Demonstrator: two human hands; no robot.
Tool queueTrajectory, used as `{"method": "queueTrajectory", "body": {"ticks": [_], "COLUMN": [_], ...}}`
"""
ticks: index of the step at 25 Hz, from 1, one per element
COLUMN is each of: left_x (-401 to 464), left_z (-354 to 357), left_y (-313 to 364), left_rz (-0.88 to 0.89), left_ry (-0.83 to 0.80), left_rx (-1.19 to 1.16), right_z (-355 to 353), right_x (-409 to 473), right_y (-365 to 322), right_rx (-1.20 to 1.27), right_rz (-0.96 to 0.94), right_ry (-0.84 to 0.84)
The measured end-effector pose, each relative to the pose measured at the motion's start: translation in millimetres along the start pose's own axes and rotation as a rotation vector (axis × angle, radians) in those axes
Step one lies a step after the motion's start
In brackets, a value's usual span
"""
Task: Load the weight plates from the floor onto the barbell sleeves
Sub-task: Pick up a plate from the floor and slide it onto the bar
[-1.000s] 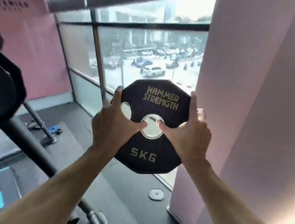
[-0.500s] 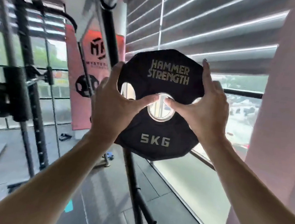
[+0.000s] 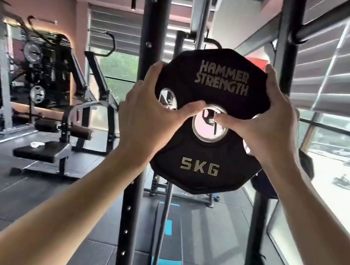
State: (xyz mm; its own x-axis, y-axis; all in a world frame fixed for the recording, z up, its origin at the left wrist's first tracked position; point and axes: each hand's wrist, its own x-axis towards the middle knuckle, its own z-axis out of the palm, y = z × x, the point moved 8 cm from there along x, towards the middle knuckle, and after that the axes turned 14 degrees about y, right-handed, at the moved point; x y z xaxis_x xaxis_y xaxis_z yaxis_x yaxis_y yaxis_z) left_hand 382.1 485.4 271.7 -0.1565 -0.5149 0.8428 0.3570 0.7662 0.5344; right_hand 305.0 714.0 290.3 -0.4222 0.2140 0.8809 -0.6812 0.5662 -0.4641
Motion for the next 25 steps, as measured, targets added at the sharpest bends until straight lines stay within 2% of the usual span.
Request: {"method": "queueTrajectory", "body": {"ticks": [5, 13, 20, 25], "left_x": [4.5, -16.0, -21.2, -10.8], "left_z": [-35.4, -36.8, -24.8, -4.4], "left_y": [-53.9, -116.2, -154.0, -152.6], "left_rz": [-0.05, -0.133, -0.132, -0.015], "left_ry": [-0.002, -0.054, -0.047, -0.119], "left_rx": [0.098, 0.097, 0.011, -0.046], "right_z": [67.9, 101.4, 115.1, 130.1], "right_x": [-38.4, -84.3, -89.4, -92.4], "right_y": [-9.1, -5.3, -3.7, 6.5], "right_rx": [0.069, -0.005, 0.041, 0.11], "right_rz": [0.062, 0.088, 0.007, -0.109], "right_ry": [-0.119, -0.25, -0.253, -0.247]}}
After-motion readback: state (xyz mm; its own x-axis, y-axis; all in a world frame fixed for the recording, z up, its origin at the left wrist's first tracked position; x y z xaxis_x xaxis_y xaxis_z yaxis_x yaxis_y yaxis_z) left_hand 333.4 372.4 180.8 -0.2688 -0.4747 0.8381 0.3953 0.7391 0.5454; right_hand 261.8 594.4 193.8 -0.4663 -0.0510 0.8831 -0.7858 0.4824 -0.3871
